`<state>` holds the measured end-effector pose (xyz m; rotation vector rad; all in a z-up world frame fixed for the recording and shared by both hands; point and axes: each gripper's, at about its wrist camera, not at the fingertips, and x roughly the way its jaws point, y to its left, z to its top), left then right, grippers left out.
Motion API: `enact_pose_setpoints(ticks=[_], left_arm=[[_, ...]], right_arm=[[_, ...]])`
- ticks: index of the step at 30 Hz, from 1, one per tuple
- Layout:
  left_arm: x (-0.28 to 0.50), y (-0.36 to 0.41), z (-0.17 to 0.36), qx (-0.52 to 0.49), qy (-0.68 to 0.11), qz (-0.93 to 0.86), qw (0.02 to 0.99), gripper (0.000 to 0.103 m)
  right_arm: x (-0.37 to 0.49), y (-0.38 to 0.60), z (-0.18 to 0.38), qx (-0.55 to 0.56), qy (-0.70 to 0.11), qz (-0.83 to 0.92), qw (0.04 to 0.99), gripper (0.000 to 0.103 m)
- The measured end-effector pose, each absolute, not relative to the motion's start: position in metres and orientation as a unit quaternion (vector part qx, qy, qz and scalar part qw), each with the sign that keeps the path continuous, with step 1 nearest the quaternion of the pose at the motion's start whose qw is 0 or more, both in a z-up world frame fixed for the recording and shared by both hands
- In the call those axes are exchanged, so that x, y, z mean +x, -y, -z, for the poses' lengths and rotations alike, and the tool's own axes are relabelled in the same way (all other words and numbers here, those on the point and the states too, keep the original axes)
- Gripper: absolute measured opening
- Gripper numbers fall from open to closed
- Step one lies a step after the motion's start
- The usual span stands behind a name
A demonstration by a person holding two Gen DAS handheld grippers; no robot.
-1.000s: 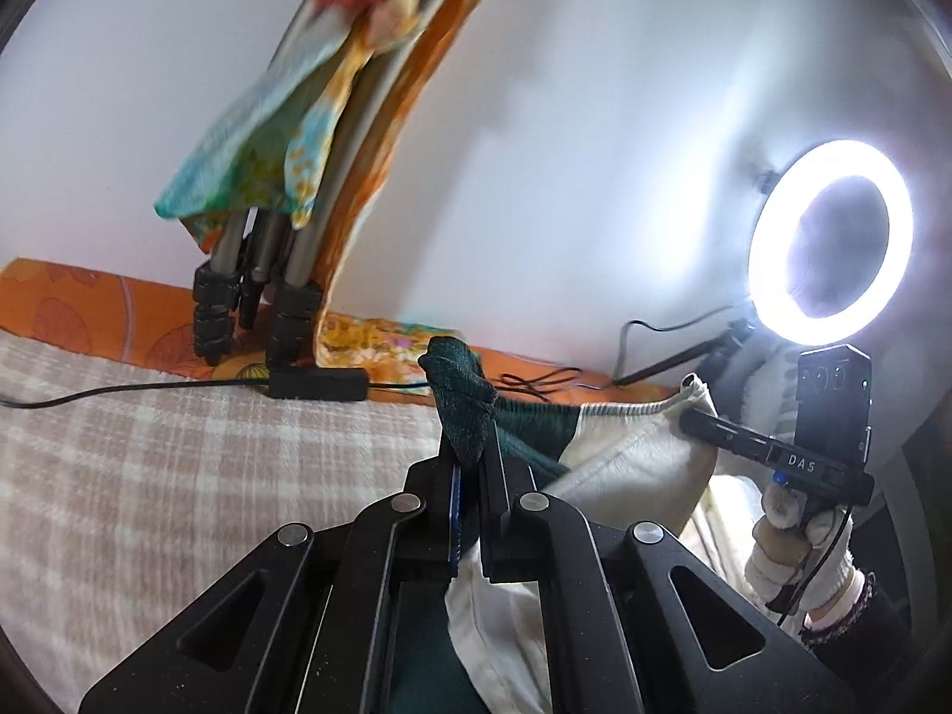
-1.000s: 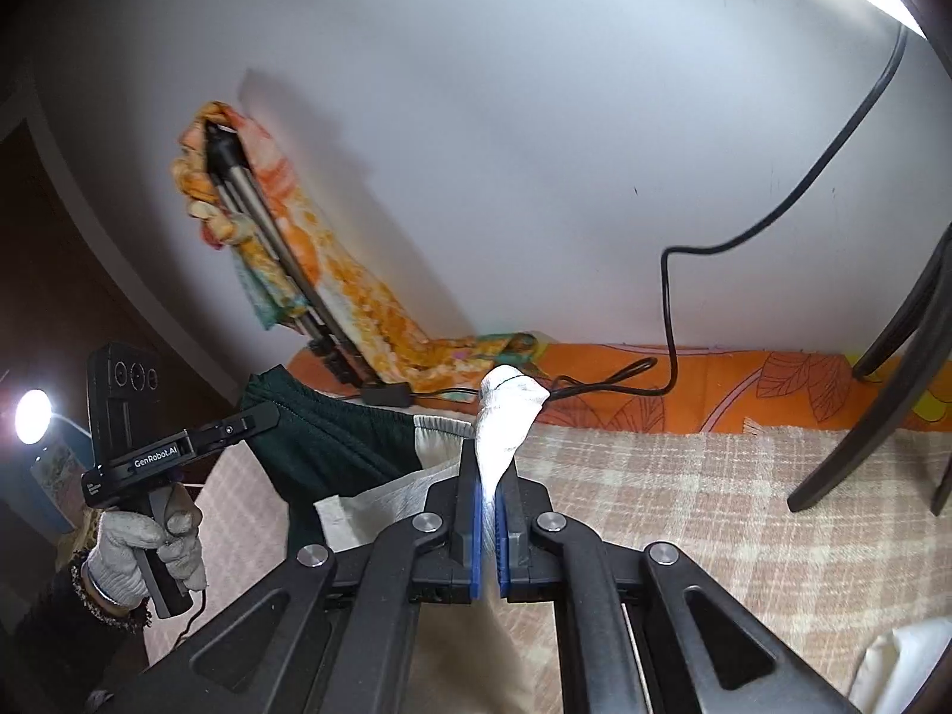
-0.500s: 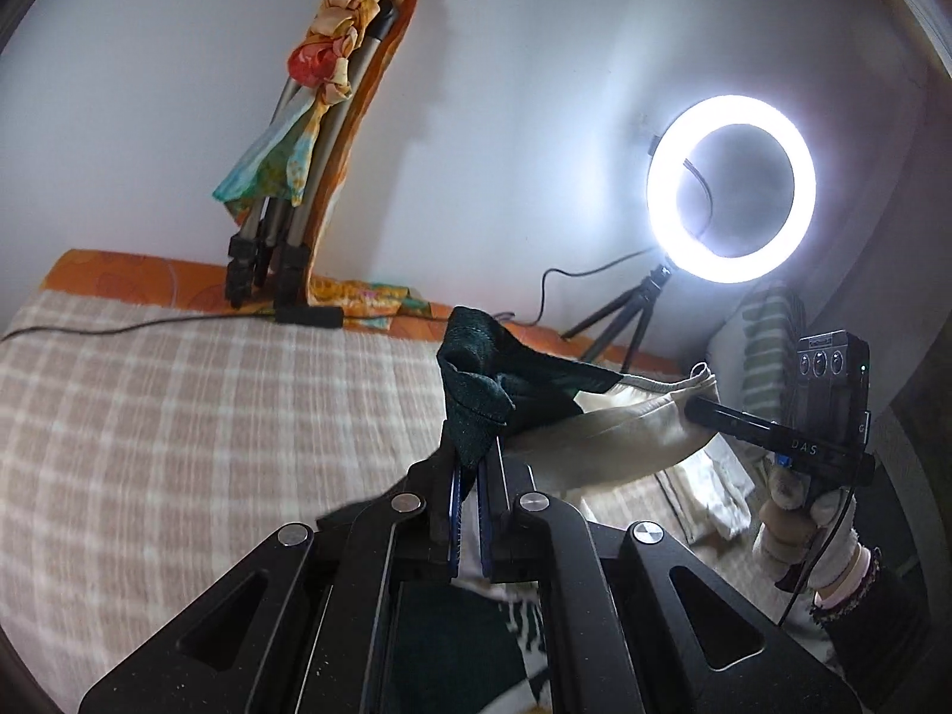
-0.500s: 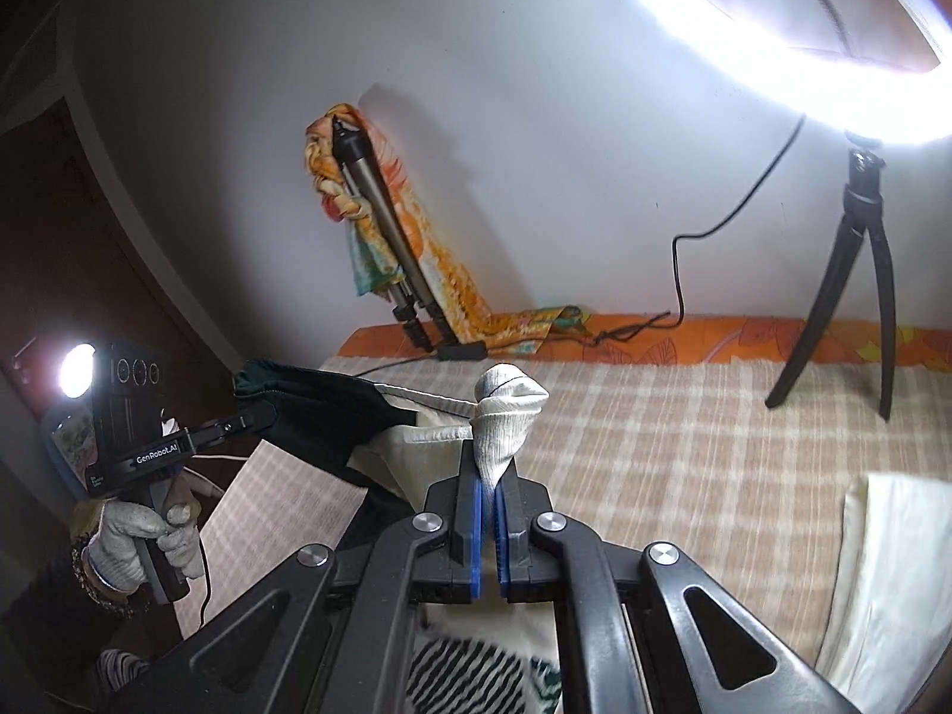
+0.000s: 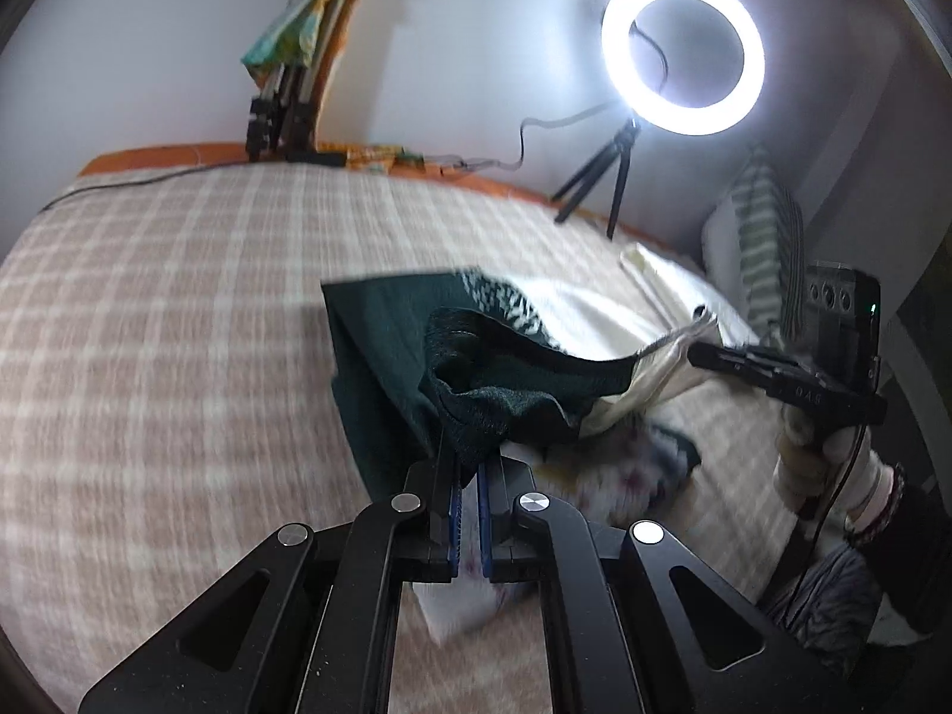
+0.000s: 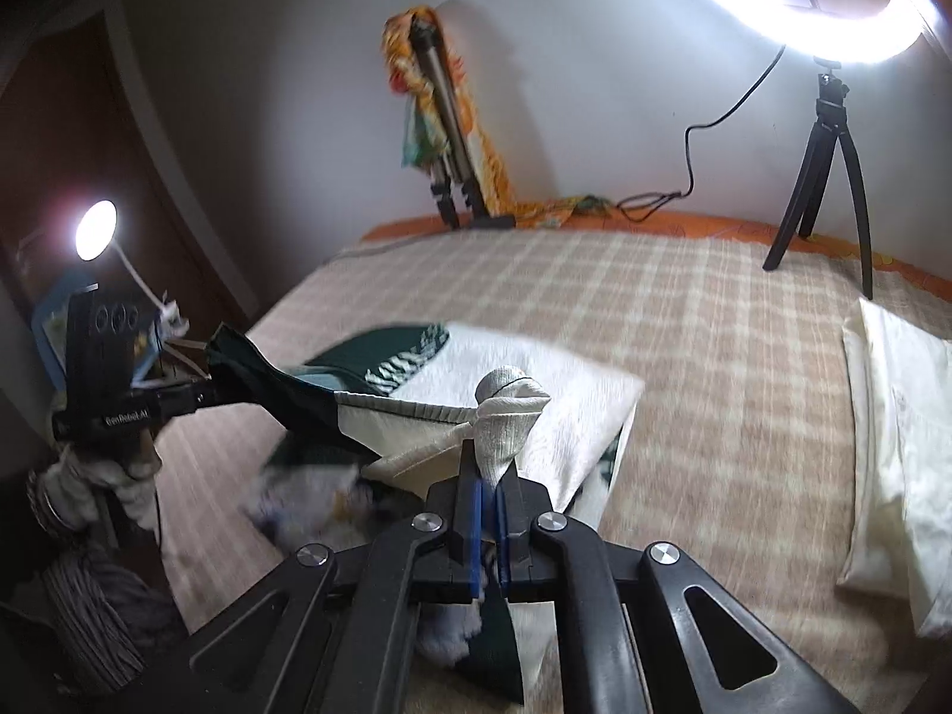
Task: Fold small clothes
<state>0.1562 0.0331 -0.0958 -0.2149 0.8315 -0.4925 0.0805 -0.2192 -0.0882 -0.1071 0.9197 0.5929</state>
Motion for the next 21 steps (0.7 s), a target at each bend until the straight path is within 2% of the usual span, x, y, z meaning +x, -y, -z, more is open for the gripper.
enact_pose_setpoints(ticks=[5,6,7,11,19,21], left_arm=[[0.135,-0.021,0.107,-0.032,-0.412,0.229,0.881,0.006],[0.132,-0.021,0.108,-0.023,-0.415,0.231,0.880,0.009],[0.128,-0.022,0.109,-0.011,-0.418,0.233,0.878,0.010],[0.107,-0.027,0.111,0.032,-0.424,0.229,0.876,0.010],[0.095,-0.052,0.080,-0.038,-0.379,0.209,0.901,0.010],[0.097,-0.047,0.074,-0.039,-0.369,0.213,0.904,0.014]], right_arm=[[0.054,0.225,0.098,-0.102,-0.429,-0.269,0.856,0.006],[0.050,0.228,0.097,-0.113,-0.429,-0.264,0.857,0.008],[0.046,0.231,0.097,-0.123,-0.431,-0.261,0.855,0.015],[0.029,0.247,0.091,-0.144,-0.431,-0.244,0.857,0.019],[0.024,0.259,0.075,-0.077,-0.414,-0.245,0.873,0.031],[0.025,0.255,0.077,-0.068,-0.422,-0.253,0.868,0.037]])
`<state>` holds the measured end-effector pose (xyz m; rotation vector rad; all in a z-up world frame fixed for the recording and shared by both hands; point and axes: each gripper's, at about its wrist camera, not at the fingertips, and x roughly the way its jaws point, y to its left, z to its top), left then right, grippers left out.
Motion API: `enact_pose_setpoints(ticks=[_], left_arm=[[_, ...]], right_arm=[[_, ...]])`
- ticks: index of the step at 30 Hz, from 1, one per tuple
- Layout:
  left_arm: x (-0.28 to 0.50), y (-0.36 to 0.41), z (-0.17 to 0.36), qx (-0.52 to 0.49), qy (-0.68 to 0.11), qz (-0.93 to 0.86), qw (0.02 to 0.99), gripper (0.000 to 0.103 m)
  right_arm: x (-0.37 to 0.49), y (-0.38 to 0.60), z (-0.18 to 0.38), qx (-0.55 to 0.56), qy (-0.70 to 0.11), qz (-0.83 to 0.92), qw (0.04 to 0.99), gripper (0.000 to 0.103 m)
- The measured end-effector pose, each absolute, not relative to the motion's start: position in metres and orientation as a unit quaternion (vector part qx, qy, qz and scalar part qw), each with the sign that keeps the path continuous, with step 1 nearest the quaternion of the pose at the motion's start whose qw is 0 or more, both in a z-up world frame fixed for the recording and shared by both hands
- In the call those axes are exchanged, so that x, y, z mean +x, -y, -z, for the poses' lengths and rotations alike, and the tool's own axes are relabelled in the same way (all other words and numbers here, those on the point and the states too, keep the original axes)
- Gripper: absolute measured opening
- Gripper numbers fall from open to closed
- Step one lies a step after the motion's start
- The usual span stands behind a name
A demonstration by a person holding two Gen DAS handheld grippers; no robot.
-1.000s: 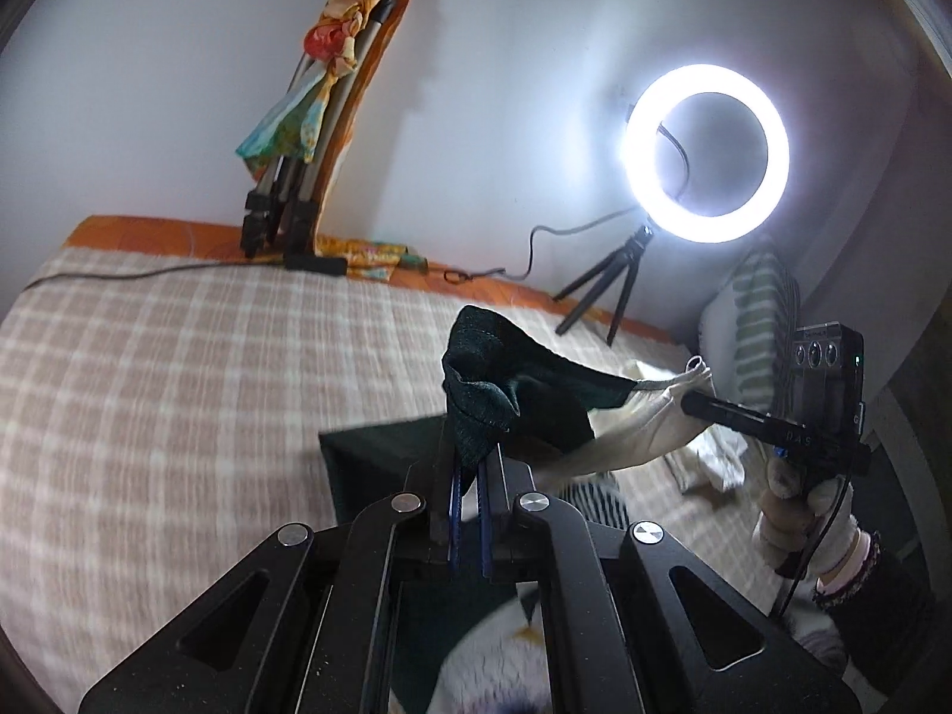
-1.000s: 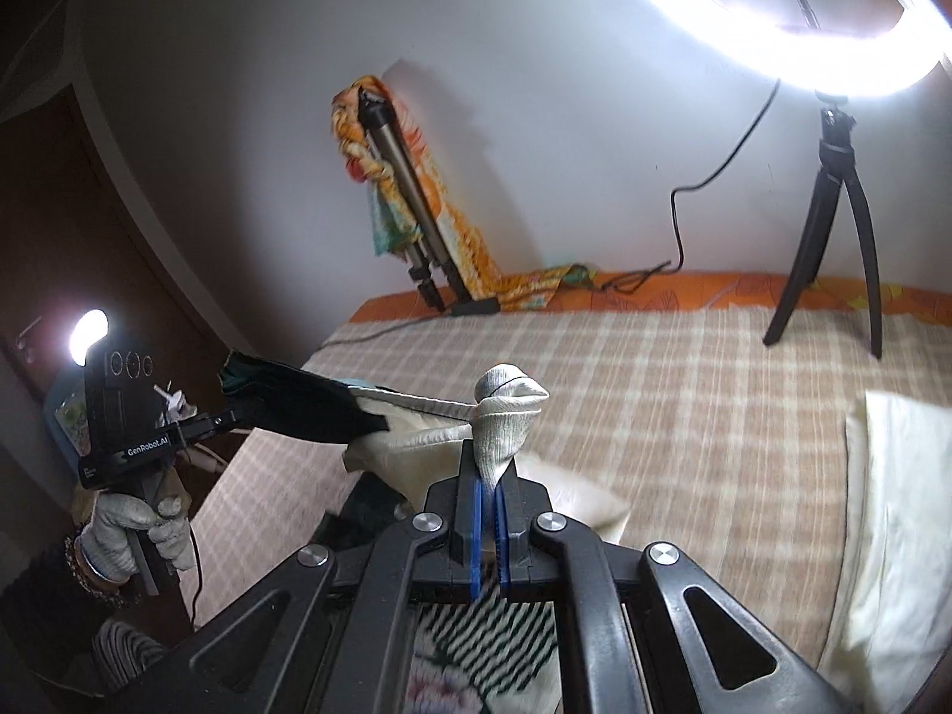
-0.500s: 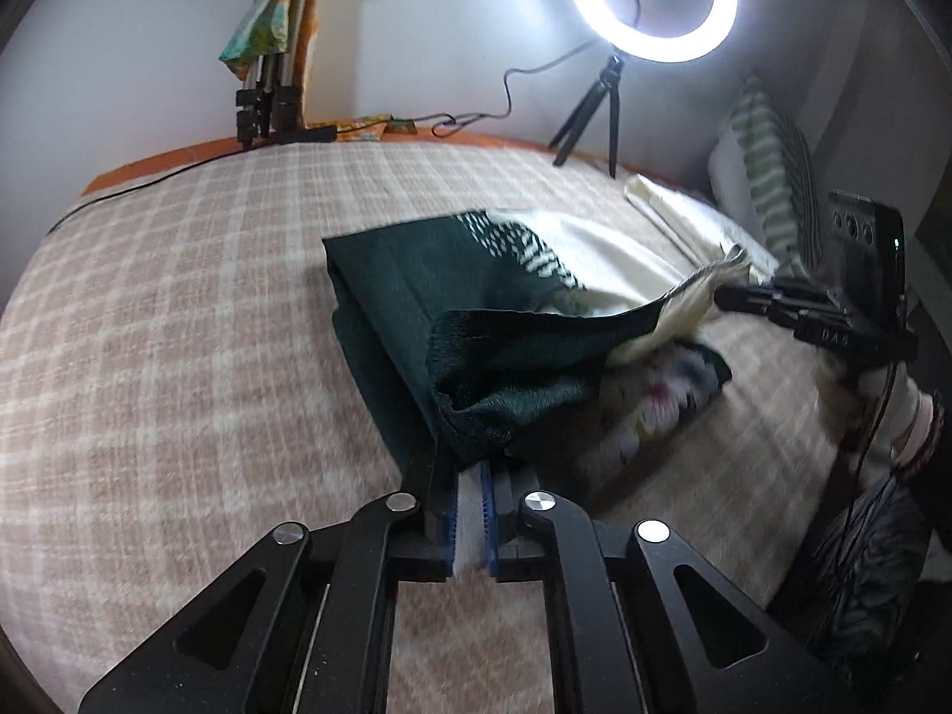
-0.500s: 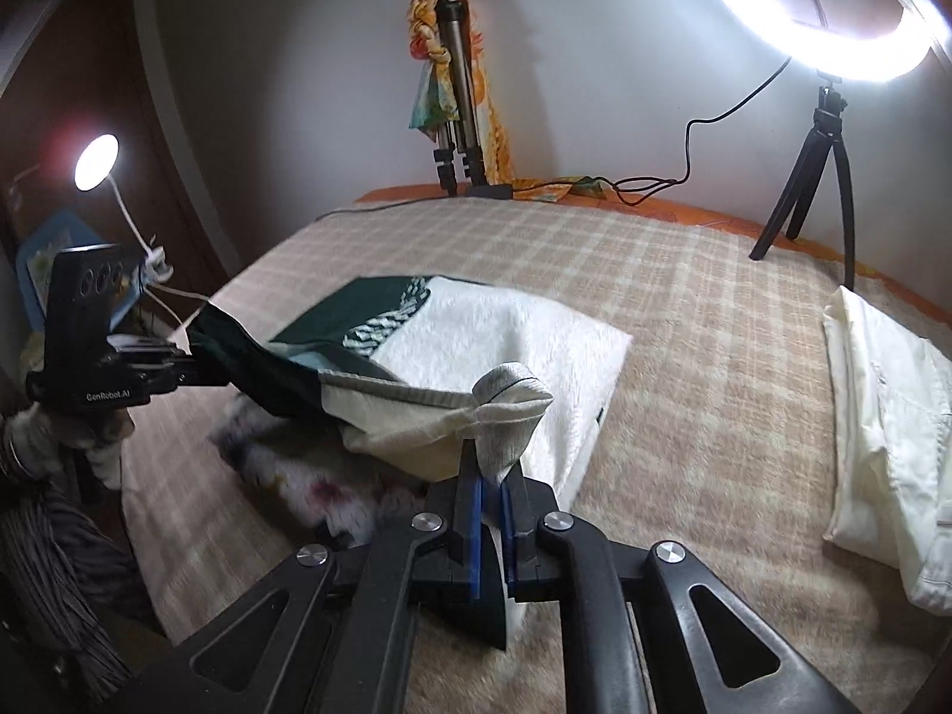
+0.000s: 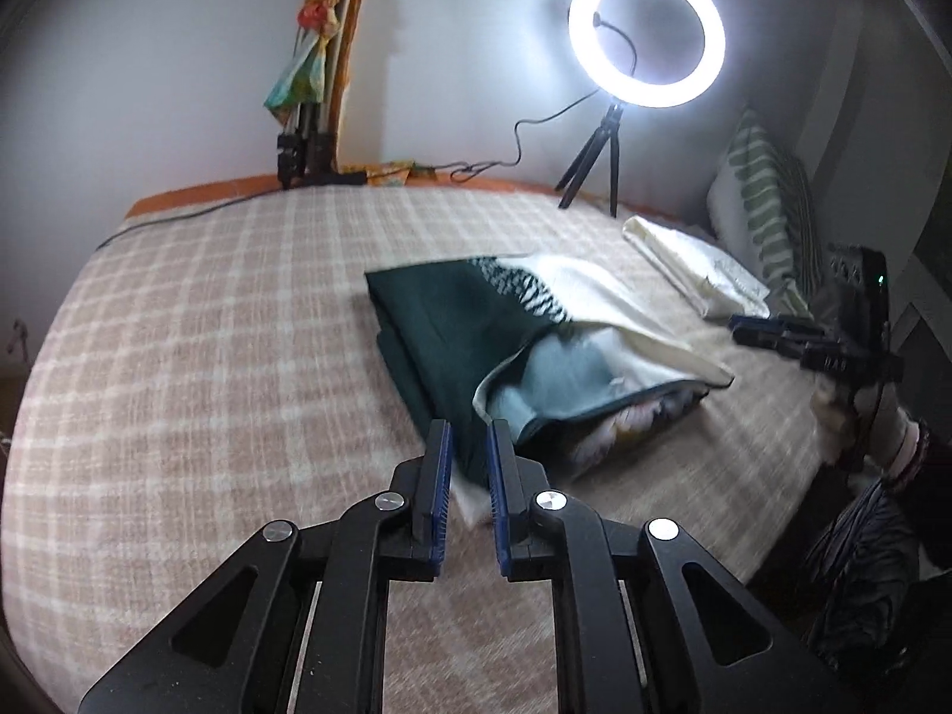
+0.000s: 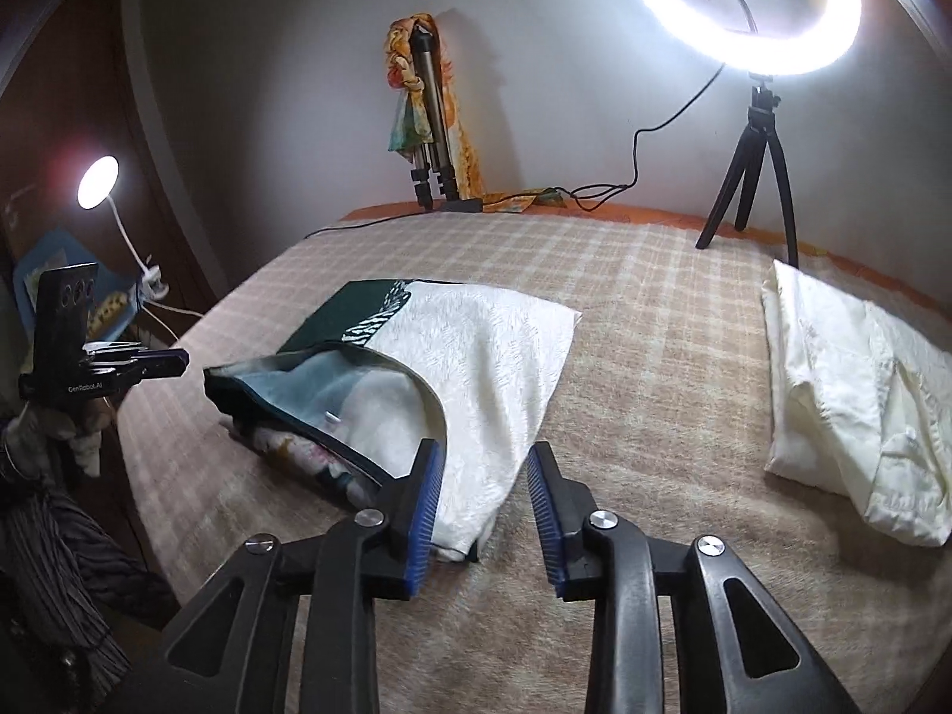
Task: Fold small clothes
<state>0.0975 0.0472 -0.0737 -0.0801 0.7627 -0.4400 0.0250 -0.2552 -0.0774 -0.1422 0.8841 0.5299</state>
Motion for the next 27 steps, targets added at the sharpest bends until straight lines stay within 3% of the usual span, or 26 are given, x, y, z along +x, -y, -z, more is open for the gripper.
enact_pose_setpoints(ticks=[3,6,8,10,13,18,27], left_arm=[[0.105,-0.035,0.074,-0.025,-0.374,0.212,0.903,0.026],[0.111,-0.018,0.081,0.006,-0.378,0.217,0.900,0.027],[0.113,-0.001,0.091,0.046,-0.388,0.235,0.890,0.027],[0.115,0.012,0.104,0.068,-0.412,0.256,0.872,0.027],[0.109,0.022,0.123,0.078,-0.441,0.277,0.850,0.027],[0.089,0.023,0.130,0.127,-0.437,0.283,0.844,0.027],[0.103,-0.023,0.098,0.019,-0.416,0.250,0.874,0.027]], right_arm=[[0.027,0.245,0.086,-0.083,-0.436,-0.235,0.864,0.057],[0.026,0.235,0.099,-0.111,-0.451,-0.228,0.856,0.057],[0.024,0.227,0.108,-0.144,-0.456,-0.225,0.849,0.049],[0.023,0.220,0.119,-0.175,-0.471,-0.218,0.837,0.019],[0.019,0.219,0.128,-0.200,-0.477,-0.206,0.831,0.008],[0.013,0.230,0.122,-0.202,-0.474,-0.200,0.833,0.008],[-0.001,0.225,0.096,-0.189,-0.455,-0.252,0.833,0.011]])
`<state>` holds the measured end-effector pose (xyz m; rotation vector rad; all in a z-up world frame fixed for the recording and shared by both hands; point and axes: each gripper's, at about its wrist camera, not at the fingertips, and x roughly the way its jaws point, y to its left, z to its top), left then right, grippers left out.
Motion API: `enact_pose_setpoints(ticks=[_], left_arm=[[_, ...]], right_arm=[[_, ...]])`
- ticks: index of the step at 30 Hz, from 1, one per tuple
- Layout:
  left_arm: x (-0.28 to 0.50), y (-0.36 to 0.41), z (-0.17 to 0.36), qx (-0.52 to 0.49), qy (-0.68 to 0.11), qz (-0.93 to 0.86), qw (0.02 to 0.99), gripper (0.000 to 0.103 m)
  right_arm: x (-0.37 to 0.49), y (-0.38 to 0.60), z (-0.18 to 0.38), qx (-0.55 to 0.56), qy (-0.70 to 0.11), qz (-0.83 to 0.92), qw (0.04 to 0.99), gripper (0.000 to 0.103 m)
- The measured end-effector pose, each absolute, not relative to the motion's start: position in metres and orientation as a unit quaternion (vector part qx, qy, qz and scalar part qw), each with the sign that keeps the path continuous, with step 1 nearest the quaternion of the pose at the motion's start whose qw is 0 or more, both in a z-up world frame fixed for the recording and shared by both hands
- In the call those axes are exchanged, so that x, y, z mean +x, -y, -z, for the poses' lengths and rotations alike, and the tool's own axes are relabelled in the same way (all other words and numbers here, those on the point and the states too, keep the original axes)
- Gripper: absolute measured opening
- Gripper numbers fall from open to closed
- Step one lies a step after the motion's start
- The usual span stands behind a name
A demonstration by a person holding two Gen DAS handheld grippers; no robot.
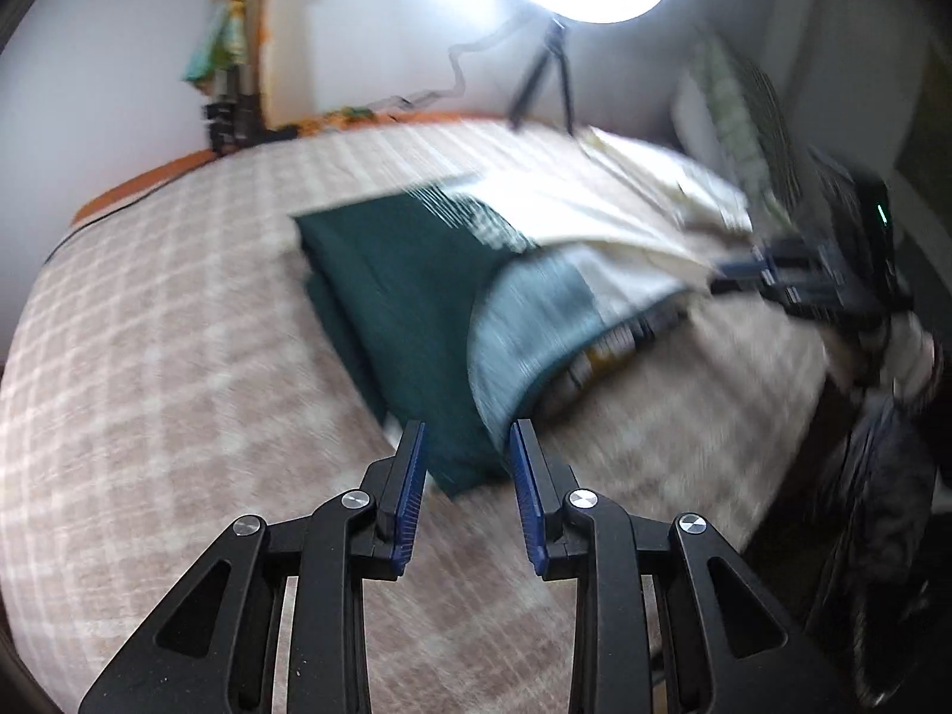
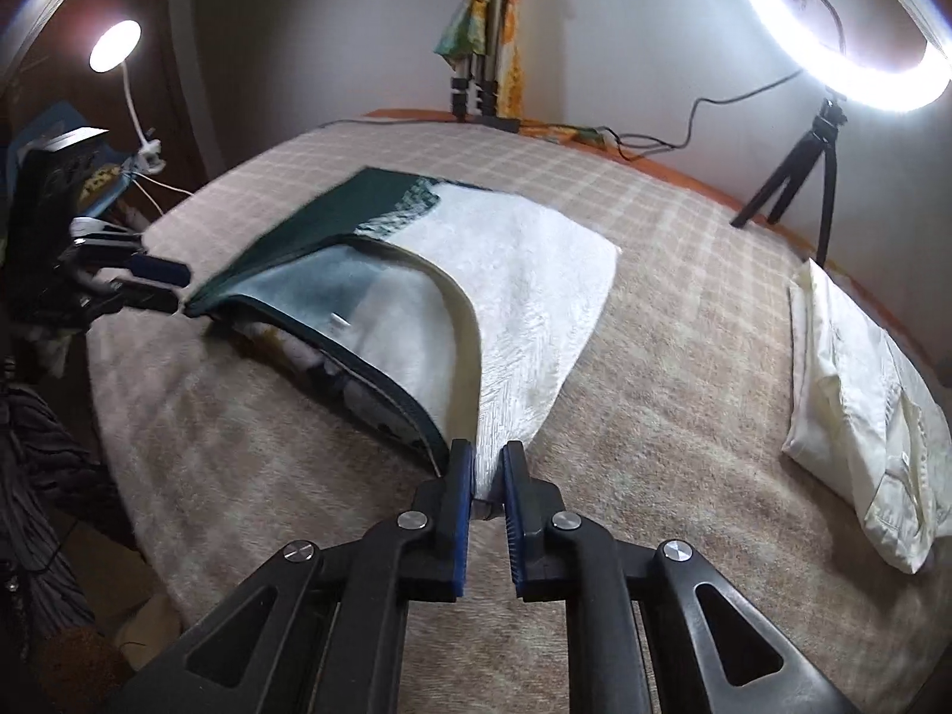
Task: Fold small clothes
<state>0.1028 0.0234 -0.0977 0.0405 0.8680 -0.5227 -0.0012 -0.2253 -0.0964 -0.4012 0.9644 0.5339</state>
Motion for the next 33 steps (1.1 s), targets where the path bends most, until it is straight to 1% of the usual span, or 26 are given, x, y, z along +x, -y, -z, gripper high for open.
enact_pose_setpoints(ticks=[1,4,7,11,15,18,22,27,30,33], left_arm=[[0.106,-0.025,0.094,0.014,-0.413,0.246,0.877,0.027],[0.114,-0.028,0.083,-0.005,-0.396,0.236,0.888,0.027],[0.129,-0.019,0.075,-0.017,-0.387,0.227,0.893,0.027],[0.154,0.008,0.076,-0.004,-0.391,0.224,0.893,0.027],[0.177,0.040,0.086,0.024,-0.399,0.224,0.889,0.027],[0.188,0.054,0.104,0.051,-0.420,0.210,0.882,0.027],[0.188,0.050,0.134,0.078,-0.464,0.196,0.860,0.027],[0.168,0.035,0.135,0.079,-0.450,0.197,0.867,0.027],[0.165,0.028,0.131,0.068,-0.452,0.189,0.869,0.027],[0.164,0.024,0.124,0.063,-0.443,0.180,0.876,0.027]], right_arm=[[-0.001,0.225,0.093,-0.179,-0.454,-0.257,0.834,0.016],[0.003,0.225,0.085,-0.157,-0.450,-0.266,0.838,0.022],[0.018,0.224,0.077,-0.123,-0.448,-0.268,0.844,0.022],[0.054,0.215,0.074,-0.114,-0.443,-0.240,0.856,0.022],[0.098,0.204,0.085,-0.070,-0.455,-0.225,0.859,0.022],[0.113,0.188,0.099,-0.077,-0.465,-0.222,0.854,0.022],[0.113,0.168,0.123,-0.099,-0.488,-0.232,0.836,0.022],[0.099,0.158,0.149,-0.141,-0.519,-0.244,0.807,0.022],[0.095,0.162,0.147,-0.138,-0.523,-0.247,0.804,0.022],[0.093,0.171,0.128,-0.100,-0.519,-0.259,0.809,0.025]])
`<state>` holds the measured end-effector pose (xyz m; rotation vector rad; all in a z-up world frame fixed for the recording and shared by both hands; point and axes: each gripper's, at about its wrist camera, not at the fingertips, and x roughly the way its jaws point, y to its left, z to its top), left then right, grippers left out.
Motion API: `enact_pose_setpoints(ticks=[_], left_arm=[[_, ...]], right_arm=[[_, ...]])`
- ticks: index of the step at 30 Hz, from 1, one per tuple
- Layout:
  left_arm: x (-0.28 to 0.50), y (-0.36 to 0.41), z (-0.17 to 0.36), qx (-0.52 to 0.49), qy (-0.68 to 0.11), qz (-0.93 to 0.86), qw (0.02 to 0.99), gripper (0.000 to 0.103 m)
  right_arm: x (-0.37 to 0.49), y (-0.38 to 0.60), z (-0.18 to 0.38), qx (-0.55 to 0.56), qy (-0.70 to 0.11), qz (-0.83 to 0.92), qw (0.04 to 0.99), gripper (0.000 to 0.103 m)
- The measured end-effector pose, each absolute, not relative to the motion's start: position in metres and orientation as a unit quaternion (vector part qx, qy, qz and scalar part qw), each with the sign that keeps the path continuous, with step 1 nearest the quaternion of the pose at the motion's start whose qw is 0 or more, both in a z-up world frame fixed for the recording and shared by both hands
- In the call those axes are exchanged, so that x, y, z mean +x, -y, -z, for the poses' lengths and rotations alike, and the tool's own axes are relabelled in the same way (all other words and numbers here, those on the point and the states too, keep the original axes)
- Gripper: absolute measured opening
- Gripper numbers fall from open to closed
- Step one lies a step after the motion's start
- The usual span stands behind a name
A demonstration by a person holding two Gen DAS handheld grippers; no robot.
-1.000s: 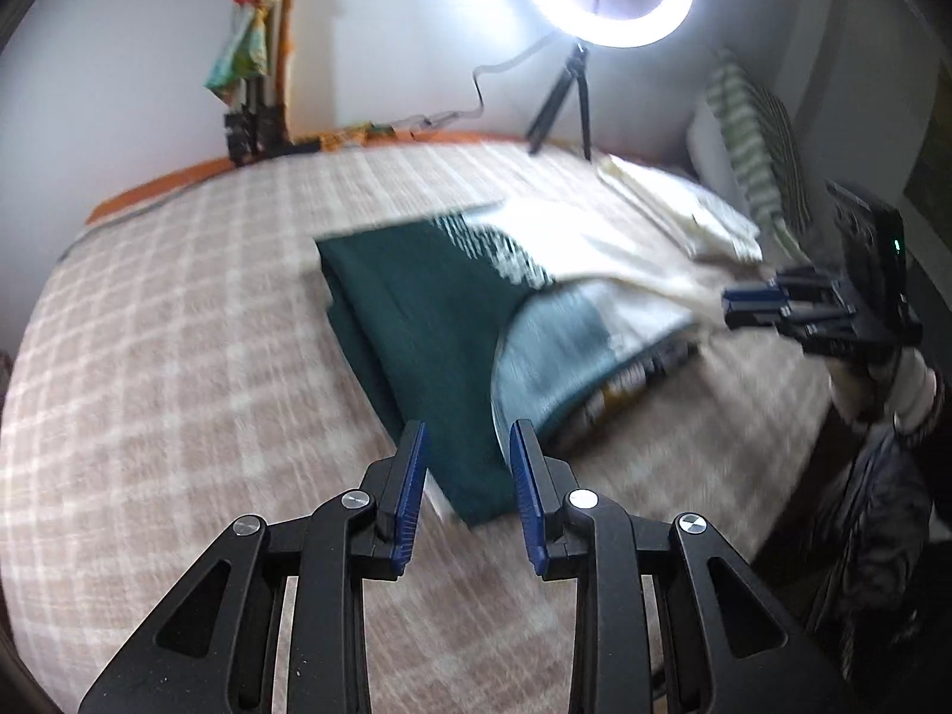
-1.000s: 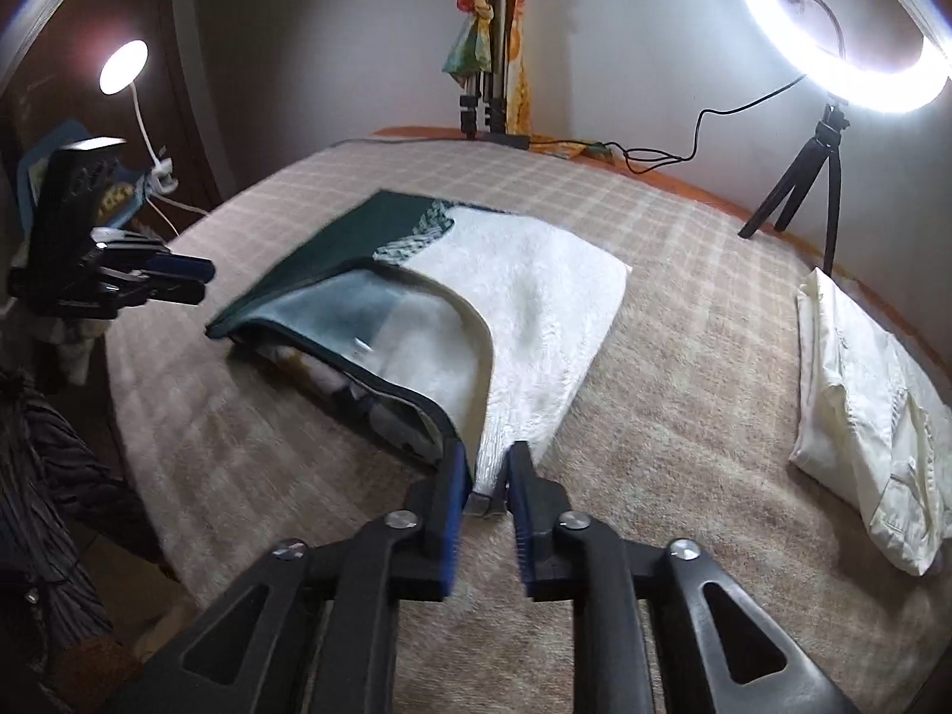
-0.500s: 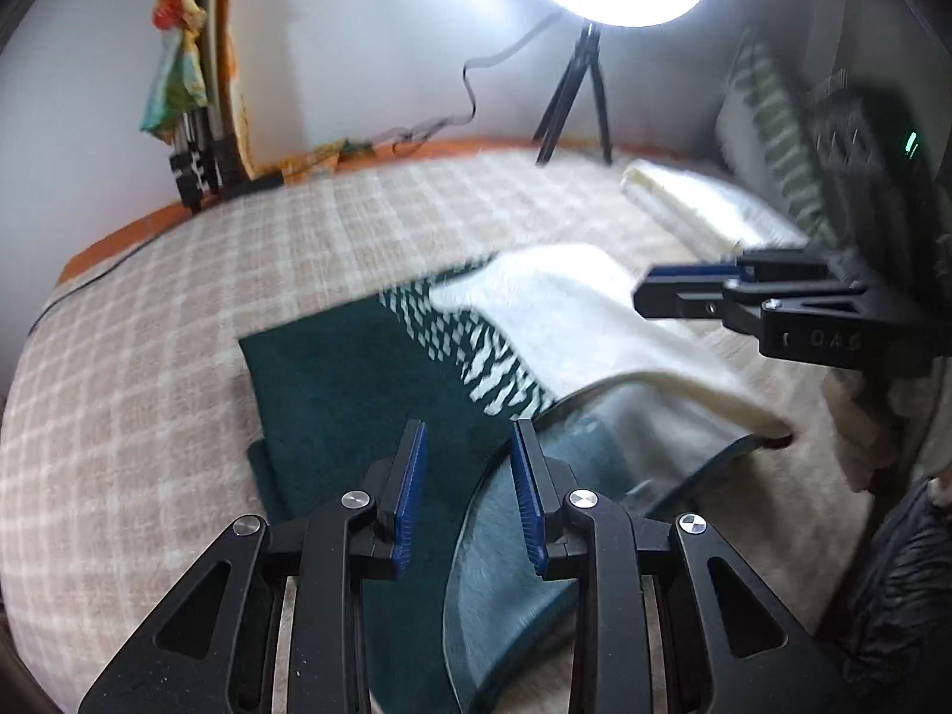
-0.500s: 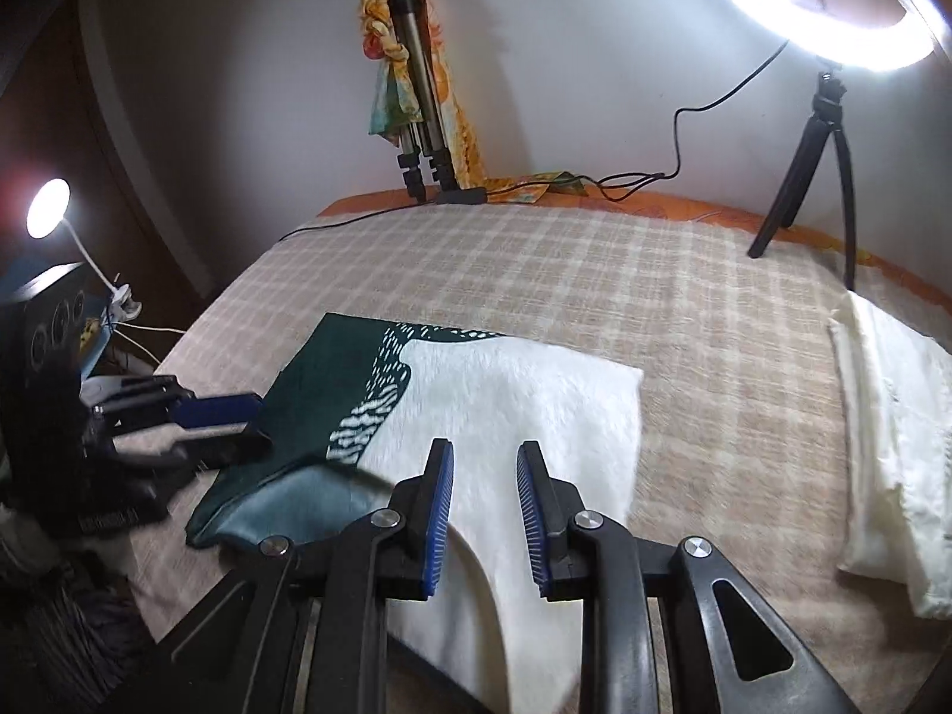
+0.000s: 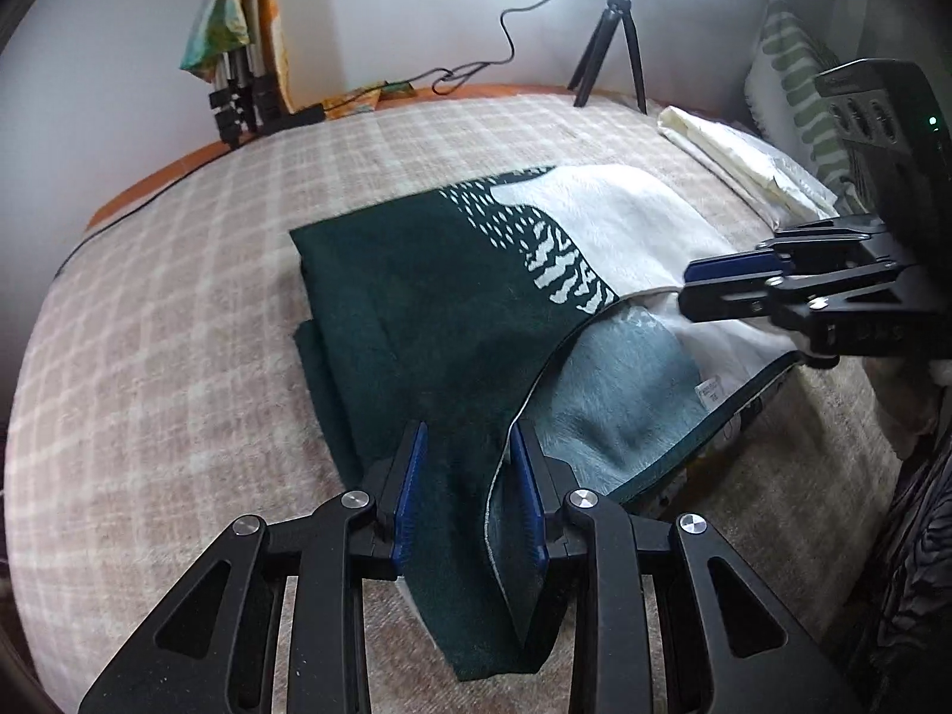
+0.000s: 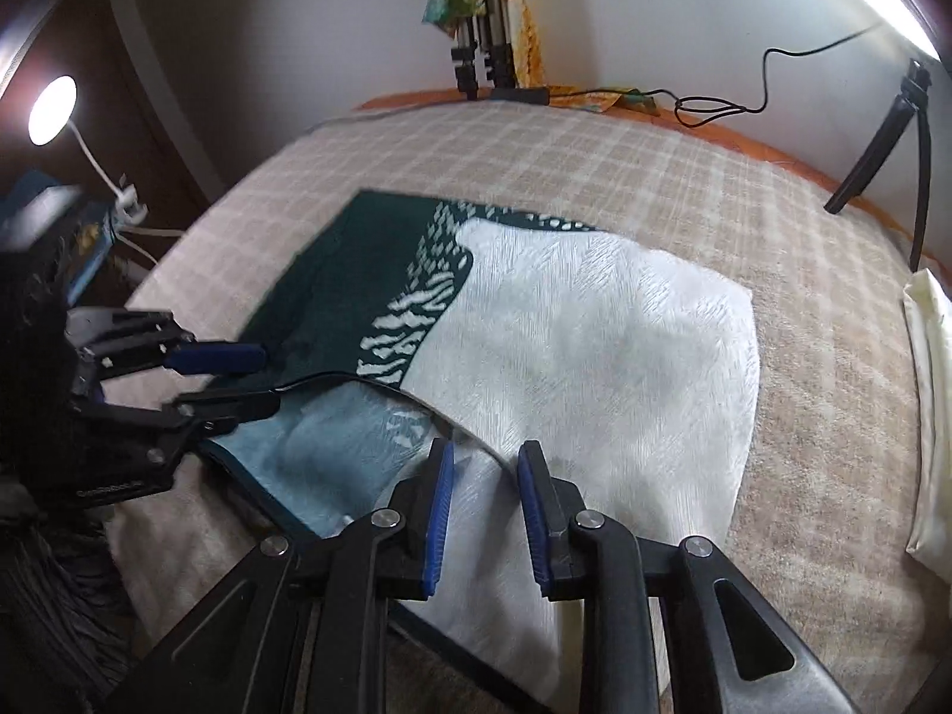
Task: Fold small clothes
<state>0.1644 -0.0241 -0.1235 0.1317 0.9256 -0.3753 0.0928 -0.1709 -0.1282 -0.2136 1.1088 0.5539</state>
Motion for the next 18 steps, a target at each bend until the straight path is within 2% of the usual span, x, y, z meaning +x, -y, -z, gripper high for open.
enact_pose_setpoints(ticks=[2,4,6,9,15,18], left_arm=[[0.164,0.023,0.117,0.069,-0.433,0.170,0.883,0.033],[0.161,0.023,0.111,0.080,-0.418,0.162,0.890,0.048],[0.159,0.024,0.106,0.085,-0.409,0.159,0.894,0.050],[0.158,0.024,0.101,0.088,-0.401,0.155,0.899,0.056],[0.158,0.022,0.101,0.081,-0.406,0.159,0.897,0.058],[0.156,0.015,0.101,0.047,-0.414,0.164,0.894,0.058]], right_arm=[[0.089,0.174,0.112,-0.096,-0.502,-0.262,0.819,0.026],[0.087,0.176,0.101,-0.099,-0.484,-0.263,0.829,0.034],[0.087,0.183,0.095,-0.089,-0.474,-0.258,0.837,0.038],[0.089,0.196,0.095,-0.077,-0.469,-0.243,0.846,0.052],[0.099,0.221,0.104,-0.058,-0.477,-0.218,0.849,0.056],[0.105,0.232,0.104,-0.049,-0.471,-0.207,0.856,0.065]])
